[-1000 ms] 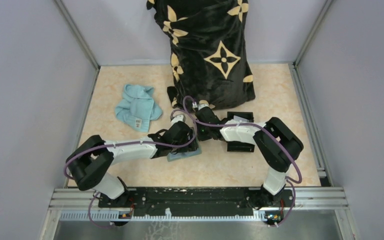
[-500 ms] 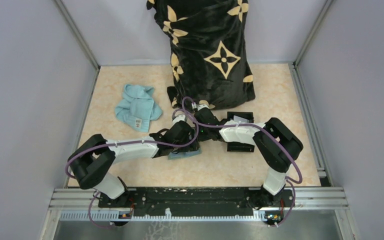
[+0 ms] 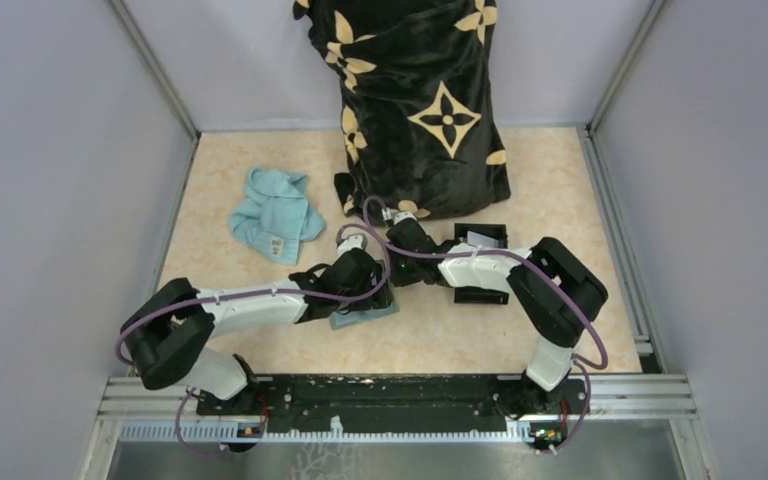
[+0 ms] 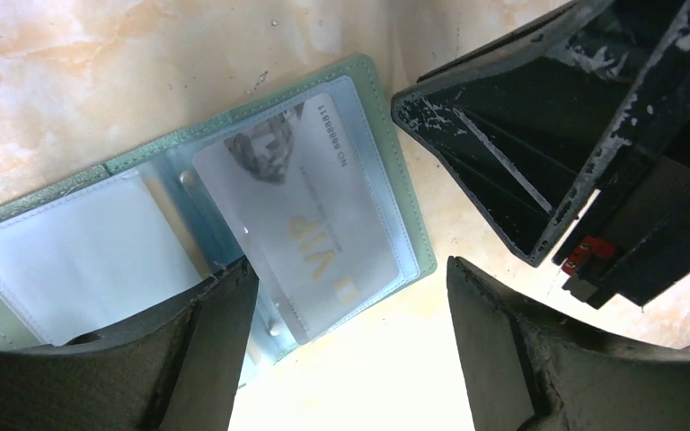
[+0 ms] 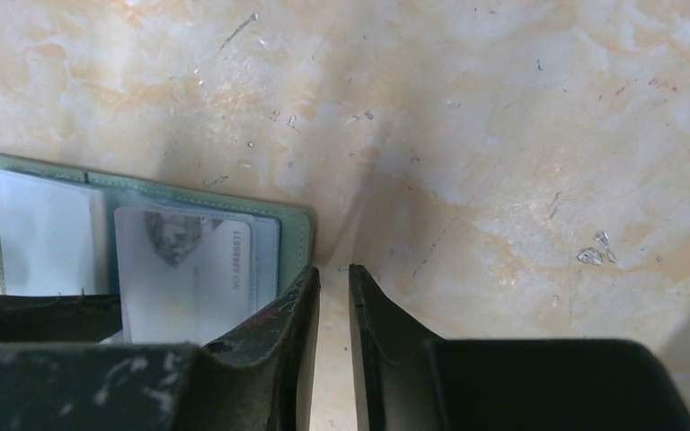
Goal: Put the credit cards into the card holder
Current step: Insert the credit card into the card holder.
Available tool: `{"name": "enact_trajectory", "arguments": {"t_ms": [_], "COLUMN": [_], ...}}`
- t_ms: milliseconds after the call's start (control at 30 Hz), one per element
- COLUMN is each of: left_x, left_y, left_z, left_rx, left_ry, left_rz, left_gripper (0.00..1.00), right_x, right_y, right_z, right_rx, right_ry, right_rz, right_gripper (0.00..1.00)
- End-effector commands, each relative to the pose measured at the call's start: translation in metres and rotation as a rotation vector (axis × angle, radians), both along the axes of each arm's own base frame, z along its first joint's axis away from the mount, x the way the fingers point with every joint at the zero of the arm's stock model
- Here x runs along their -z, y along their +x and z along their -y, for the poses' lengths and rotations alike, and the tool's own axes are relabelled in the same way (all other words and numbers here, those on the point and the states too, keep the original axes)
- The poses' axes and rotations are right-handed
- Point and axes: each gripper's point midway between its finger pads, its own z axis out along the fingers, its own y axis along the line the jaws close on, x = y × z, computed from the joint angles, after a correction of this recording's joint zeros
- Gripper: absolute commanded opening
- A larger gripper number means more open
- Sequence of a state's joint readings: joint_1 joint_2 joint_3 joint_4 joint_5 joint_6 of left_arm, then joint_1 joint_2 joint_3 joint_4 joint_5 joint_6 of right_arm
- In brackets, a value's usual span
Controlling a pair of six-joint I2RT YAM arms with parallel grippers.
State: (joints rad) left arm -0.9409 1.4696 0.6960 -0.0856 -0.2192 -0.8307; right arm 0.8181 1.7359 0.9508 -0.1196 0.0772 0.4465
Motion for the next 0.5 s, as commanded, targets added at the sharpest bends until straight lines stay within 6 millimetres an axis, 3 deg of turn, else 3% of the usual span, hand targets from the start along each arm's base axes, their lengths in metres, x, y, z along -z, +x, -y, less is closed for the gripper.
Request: {"name": "enact_trajectory", "arguments": {"t_ms": [0, 67, 100, 300, 467], "left_x": [-0.006, -0.008, -0.010, -0.019, -0.021], "left_y": [0.000, 0.001, 0.002, 0.006, 0.003], "left_z": [-0.009, -0.010, -0.011, -0.011, -0.026], "left_rx": [-0.037, -0.046, -0.053, -0.076, -0.118], "left_ry": [0.003, 0.005, 0.005, -0.006, 0.024], "left_rz": [0.018, 0.024, 0.027, 0.045, 0.039], "left_gripper": [0.83, 0.84, 0.84, 0.86, 0.86], "right_x": [-0.019, -0.016, -0.028, -0.033, -0.031], "right_y": [-0.007, -0.008, -0.007, -0.015, -0.024], "right_z": [-0.005, -0.002, -0.004, -0.005, -0.004], "right_rx": [-0.004, 0.003, 0.003, -0.016, -0.028], "right_ry": [0.061, 0.069, 0.104, 0.180, 0.243], "right_rz": [0.018, 0.005, 0.024, 0.003, -0.032], "right_gripper": [0.23, 0.28, 0.30, 0.33, 0.39]}}
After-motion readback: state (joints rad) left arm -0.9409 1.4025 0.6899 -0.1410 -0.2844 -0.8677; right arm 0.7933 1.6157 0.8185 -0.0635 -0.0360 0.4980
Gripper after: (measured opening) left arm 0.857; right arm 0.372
